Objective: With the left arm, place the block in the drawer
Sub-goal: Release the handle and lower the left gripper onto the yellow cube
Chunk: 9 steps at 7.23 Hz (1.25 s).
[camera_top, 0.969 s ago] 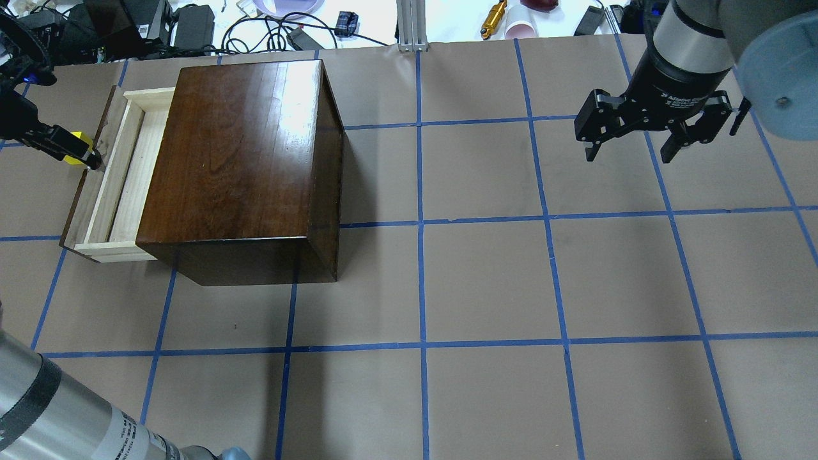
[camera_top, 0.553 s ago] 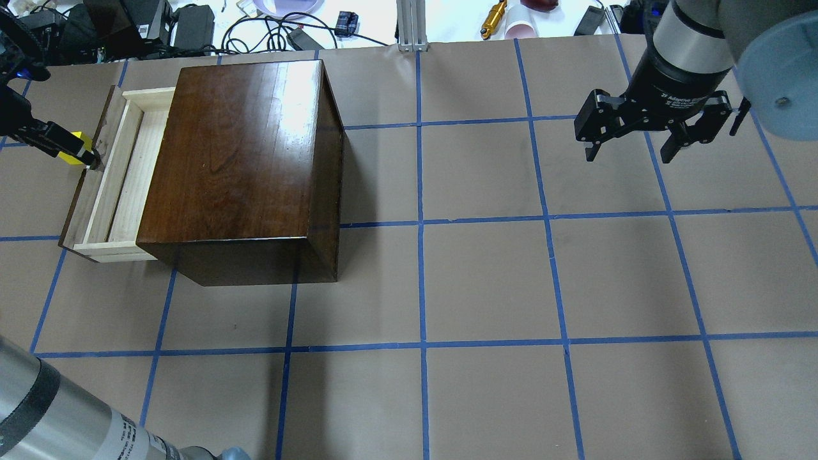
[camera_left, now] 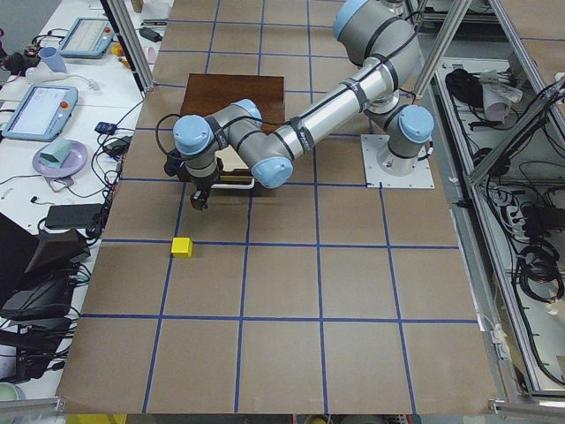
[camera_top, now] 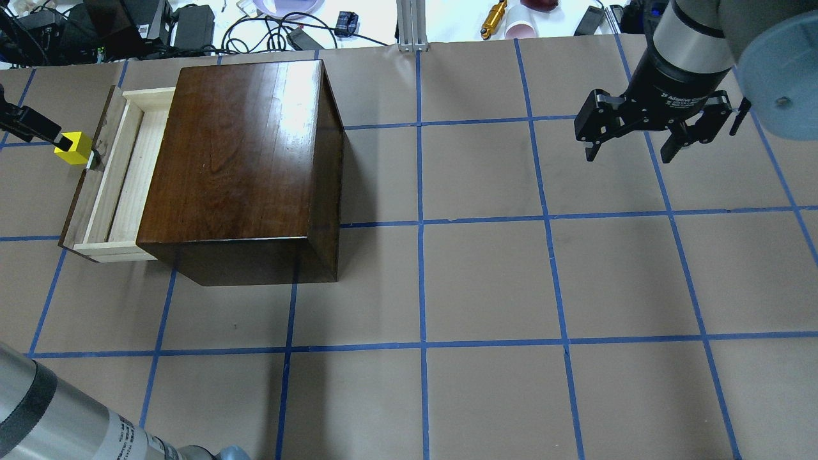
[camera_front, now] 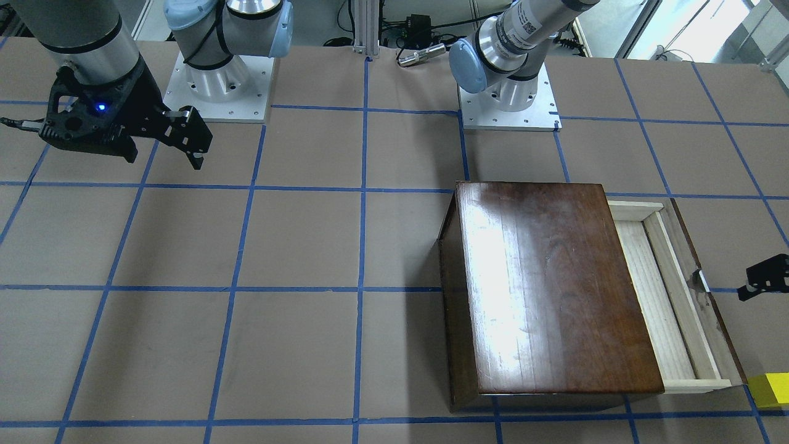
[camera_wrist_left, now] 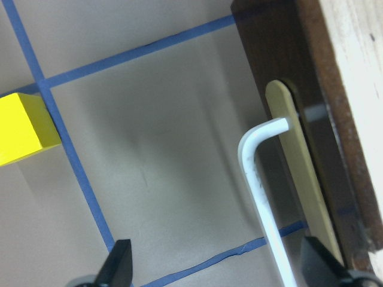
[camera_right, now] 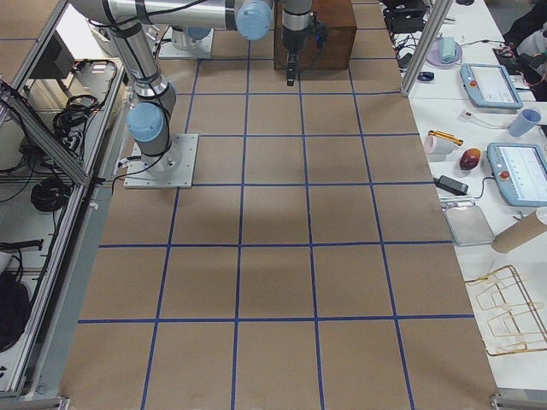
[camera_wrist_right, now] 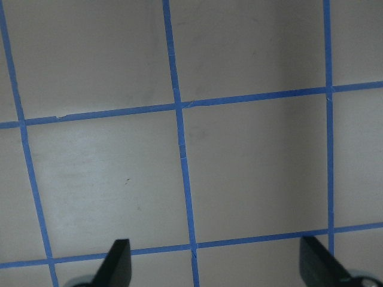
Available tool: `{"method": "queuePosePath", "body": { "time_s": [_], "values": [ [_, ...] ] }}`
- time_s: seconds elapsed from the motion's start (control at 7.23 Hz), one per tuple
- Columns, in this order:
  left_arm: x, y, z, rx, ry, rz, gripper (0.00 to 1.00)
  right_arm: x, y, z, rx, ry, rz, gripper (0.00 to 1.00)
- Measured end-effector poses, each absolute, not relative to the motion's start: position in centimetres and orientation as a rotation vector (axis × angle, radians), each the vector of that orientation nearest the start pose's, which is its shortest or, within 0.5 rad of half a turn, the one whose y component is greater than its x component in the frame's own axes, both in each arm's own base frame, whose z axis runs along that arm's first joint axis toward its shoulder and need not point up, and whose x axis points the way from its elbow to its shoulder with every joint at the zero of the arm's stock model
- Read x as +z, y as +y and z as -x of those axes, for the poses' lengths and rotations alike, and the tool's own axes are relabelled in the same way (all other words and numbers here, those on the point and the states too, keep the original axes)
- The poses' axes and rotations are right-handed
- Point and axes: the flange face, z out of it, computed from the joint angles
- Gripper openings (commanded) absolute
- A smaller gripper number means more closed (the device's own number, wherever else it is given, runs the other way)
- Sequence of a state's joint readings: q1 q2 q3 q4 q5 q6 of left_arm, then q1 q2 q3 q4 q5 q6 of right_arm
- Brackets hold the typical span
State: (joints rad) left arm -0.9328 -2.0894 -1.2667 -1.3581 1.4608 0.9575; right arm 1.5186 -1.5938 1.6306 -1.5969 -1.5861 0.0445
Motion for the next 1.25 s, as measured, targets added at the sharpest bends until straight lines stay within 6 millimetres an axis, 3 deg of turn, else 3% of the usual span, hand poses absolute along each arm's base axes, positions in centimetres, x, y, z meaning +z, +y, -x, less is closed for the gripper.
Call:
{"method": "queuePosePath", "body": {
  "time_s": [0.42, 0.83, 1.25],
  "values": [
    [34.3, -65.8, -34.5, -0.173, 3.149, -0.404, 1.0, 47.2, -48.7, -10.6, 0.017, 3.153, -0.153, 1.0],
    [29.6, -68.5, -38.6, -0.222, 3.134, -0.234, 1.0, 47.2, -48.7, -10.7, 0.018, 3.153, -0.152, 1.0],
    [25.0, -70.0, -39.8, -0.251, 3.142, -0.09, 1.0, 47.2, -48.7, -10.7, 0.017, 3.153, -0.152, 1.0]
  ]
}}
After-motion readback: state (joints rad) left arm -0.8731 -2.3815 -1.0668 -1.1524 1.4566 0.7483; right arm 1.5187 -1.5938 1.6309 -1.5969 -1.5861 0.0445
